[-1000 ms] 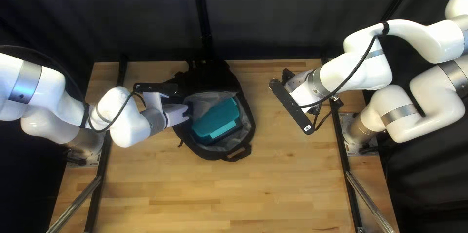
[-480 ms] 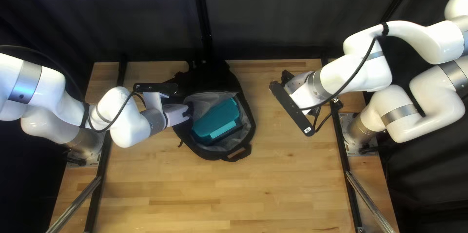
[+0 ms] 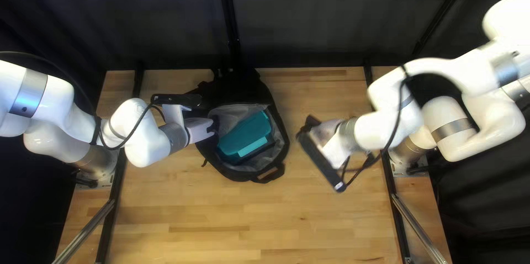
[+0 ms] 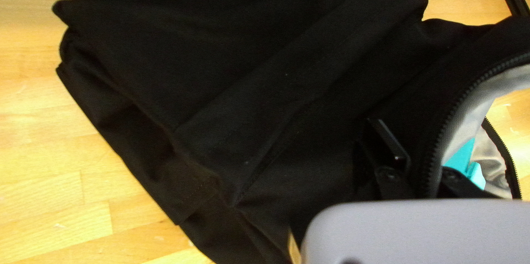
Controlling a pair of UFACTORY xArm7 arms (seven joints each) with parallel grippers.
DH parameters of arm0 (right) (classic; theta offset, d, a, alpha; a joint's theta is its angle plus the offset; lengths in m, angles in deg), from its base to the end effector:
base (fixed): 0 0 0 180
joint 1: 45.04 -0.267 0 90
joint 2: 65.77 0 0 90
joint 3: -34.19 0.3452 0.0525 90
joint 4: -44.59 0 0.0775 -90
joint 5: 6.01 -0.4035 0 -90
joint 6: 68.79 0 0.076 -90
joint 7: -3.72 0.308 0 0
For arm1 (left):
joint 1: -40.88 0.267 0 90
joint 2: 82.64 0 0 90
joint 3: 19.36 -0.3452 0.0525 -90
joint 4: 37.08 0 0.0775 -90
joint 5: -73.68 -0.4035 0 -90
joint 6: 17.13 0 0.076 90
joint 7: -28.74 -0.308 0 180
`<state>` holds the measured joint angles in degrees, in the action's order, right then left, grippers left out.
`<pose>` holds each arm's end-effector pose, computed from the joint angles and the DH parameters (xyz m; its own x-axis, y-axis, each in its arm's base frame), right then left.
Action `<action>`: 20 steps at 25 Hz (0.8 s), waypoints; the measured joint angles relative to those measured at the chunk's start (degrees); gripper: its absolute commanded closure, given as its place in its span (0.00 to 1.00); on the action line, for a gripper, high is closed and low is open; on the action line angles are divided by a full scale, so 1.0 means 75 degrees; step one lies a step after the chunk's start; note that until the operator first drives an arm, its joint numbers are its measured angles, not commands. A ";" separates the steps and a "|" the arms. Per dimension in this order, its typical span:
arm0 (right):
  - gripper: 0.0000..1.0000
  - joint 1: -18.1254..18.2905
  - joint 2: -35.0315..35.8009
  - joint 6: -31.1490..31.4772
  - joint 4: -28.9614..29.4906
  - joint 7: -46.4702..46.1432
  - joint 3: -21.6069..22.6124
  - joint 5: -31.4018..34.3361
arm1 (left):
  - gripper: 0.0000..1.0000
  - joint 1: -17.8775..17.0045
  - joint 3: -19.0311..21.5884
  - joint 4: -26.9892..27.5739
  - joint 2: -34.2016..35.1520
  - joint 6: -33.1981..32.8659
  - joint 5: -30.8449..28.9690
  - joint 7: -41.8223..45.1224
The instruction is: Remove a lunch box from a kids backpack
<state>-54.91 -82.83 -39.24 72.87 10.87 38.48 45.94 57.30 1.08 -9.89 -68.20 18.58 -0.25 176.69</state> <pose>0.4735 0.0451 0.1328 0.6215 0.7782 0.0903 0.6108 -0.5535 0.5662 0.4664 0.0985 0.1259 -0.0358 0.7579 0.6514 0.8953 -0.2654 0.3579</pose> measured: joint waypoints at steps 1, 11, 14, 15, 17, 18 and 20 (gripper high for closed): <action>0.00 0.0061 0.0278 -0.0070 0.0211 0.0172 0.0026 0.0233 | 1.00 0.0000 0.0000 0.0000 0.0000 0.0000 0.0000 0.0000; 0.00 0.0285 0.2790 -0.0367 0.2325 0.1181 -0.0082 0.1654 | 1.00 0.0000 0.0000 0.0000 0.0000 0.0000 0.0000 0.0000; 0.00 0.0286 0.3197 -0.0447 0.2623 0.1419 -0.0157 0.2098 | 1.00 0.0000 0.0000 0.0000 0.0000 0.0000 0.0000 0.0000; 0.00 0.0292 0.3312 -0.0476 0.2712 0.1456 -0.0184 0.2214 | 1.00 0.0000 0.0000 0.0000 0.0000 0.0000 0.0000 0.0000; 0.00 0.0314 0.3455 -0.0516 0.2832 0.1464 -0.0224 0.2361 | 1.00 0.0000 0.0000 0.0000 0.0000 0.0000 0.0000 0.0000; 0.00 0.0332 0.3547 -0.0551 0.2897 0.1460 -0.0257 0.2468 | 1.00 0.0000 0.0000 0.0000 0.0000 0.0000 0.0000 0.0000; 0.00 0.0388 0.3694 -0.0633 0.2999 0.1412 -0.0330 0.2652 | 1.00 0.0000 0.0000 0.0000 0.0000 0.0000 0.0000 0.0000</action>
<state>-52.00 -55.13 -43.99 95.36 21.46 36.01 65.83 57.30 1.08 -9.89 -68.20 18.58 -0.25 176.69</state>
